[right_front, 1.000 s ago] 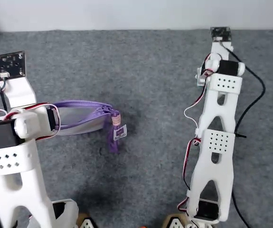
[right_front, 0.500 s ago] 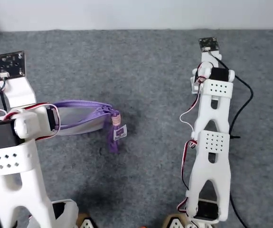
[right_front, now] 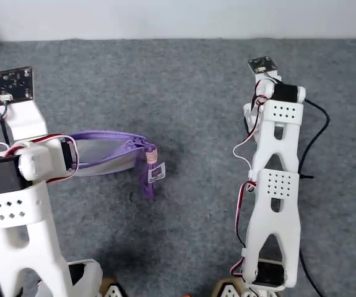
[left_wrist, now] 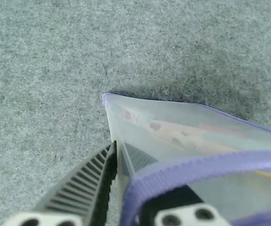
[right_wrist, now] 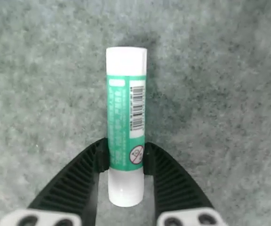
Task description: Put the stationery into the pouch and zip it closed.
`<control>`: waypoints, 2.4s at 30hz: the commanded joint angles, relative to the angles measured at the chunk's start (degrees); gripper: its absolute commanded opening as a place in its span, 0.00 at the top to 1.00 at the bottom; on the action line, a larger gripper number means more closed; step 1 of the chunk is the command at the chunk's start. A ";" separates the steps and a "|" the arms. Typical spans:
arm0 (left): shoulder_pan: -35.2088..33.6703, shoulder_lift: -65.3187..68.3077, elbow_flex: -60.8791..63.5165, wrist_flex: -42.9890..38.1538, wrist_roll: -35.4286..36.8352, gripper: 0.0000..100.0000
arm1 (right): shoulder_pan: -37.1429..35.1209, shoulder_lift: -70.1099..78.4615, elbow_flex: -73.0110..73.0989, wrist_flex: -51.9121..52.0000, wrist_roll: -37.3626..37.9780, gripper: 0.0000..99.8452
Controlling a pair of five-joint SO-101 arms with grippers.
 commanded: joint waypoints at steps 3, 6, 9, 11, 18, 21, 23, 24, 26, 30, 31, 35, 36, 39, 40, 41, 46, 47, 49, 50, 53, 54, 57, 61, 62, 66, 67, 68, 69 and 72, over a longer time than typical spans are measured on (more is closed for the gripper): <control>0.26 -0.09 -0.31 -0.18 -0.09 0.99 | 0.66 -7.60 -0.26 2.86 2.73 0.99; 0.00 -0.09 -0.31 -0.18 -0.09 0.99 | 0.57 -12.62 6.68 2.86 2.55 0.99; 0.00 -0.09 -0.31 -0.18 -0.09 0.99 | 0.31 -21.58 20.48 2.77 1.32 0.99; 0.00 -0.09 -0.31 -0.18 -0.09 0.99 | -0.66 -28.53 30.86 2.68 -0.88 0.99; -0.09 -0.09 -0.31 -0.18 -0.09 0.99 | -3.56 -46.37 56.62 2.42 -8.09 0.99; -0.09 -0.09 -0.31 -0.18 -0.09 0.99 | -4.44 -50.33 62.42 2.42 -10.46 0.99; -0.09 -0.09 -0.31 -0.18 -0.09 0.99 | -4.97 -52.00 66.46 2.33 -11.43 0.99; -0.09 -0.09 -0.31 -0.18 -0.09 0.99 | -5.05 -52.53 68.31 2.33 -11.43 0.99; -0.09 -0.09 -0.31 -0.18 -0.09 0.99 | -4.97 -53.49 72.09 0.92 -11.52 0.99; -0.09 -0.18 -0.40 0.18 -0.09 0.99 | -4.79 -56.13 79.56 -3.65 -11.52 0.99; -0.09 -0.18 -0.48 0.18 -0.09 0.99 | -5.14 -57.19 81.58 -4.53 -11.52 0.99; 0.00 -2.37 -0.40 0.18 -0.09 0.99 | -6.37 -62.02 89.85 -10.59 -11.52 0.99; 0.18 -3.25 -0.31 0.18 -0.09 0.99 | -6.37 -63.16 92.04 -13.05 -11.52 0.99; 0.26 -5.10 -0.31 0.18 -0.09 0.99 | -6.37 -65.71 97.85 -19.47 -11.43 0.99; 0.09 -5.45 -0.22 0.18 -0.09 0.99 | -6.37 -66.33 99.25 -20.97 -11.43 0.99; 0.00 -5.71 -0.22 0.18 -0.09 0.99 | -6.37 -66.68 100.31 -22.02 -11.43 0.99; 0.00 -5.98 -0.22 0.18 -0.09 0.99 | -7.60 -67.65 101.54 -21.49 -11.52 0.95; 0.00 -6.07 -0.22 0.18 -0.09 0.99 | -8.13 -67.74 101.10 -20.62 -12.04 0.91; 0.00 -6.07 -0.22 0.18 -0.09 0.99 | -9.10 -68.62 99.96 -17.89 -13.98 0.83; 0.00 -6.07 -0.22 0.18 -0.09 0.99 | -9.89 -69.14 99.34 -16.84 -14.51 0.79; 0.00 -6.07 -0.22 0.18 -0.09 0.99 | -12.53 -70.81 97.05 -14.64 -14.95 0.76; 0.00 -6.07 -0.22 0.18 -0.09 0.99 | -13.32 -71.16 96.18 -14.46 -15.03 0.77; -0.09 -6.07 -0.22 0.26 -0.09 0.99 | -14.73 -70.90 93.80 -14.73 -15.03 0.78; -0.09 -6.15 -0.22 0.70 -0.09 0.99 | -14.46 -67.65 92.66 -15.52 -14.95 0.78; -0.09 -6.15 -0.22 0.70 -0.09 0.99 | -13.67 -66.59 92.57 -16.22 -14.86 0.78; -0.09 -6.15 -0.22 1.41 -0.09 0.99 | -10.86 -61.76 92.48 -21.23 -14.42 0.78; -0.09 -6.15 -0.22 1.41 -0.09 0.99 | -10.77 -60.44 92.48 -22.02 -13.80 0.78; -0.09 -6.15 -0.22 1.41 -0.09 0.99 | -10.77 -59.21 92.48 -22.73 -12.92 0.78; -0.09 -6.15 -0.22 1.41 -0.09 0.99 | -10.86 -58.33 92.48 -23.60 -12.40 0.78; 0.09 -6.15 -0.22 1.41 -0.09 0.99 | -11.21 -55.52 91.60 -26.77 -11.78 0.78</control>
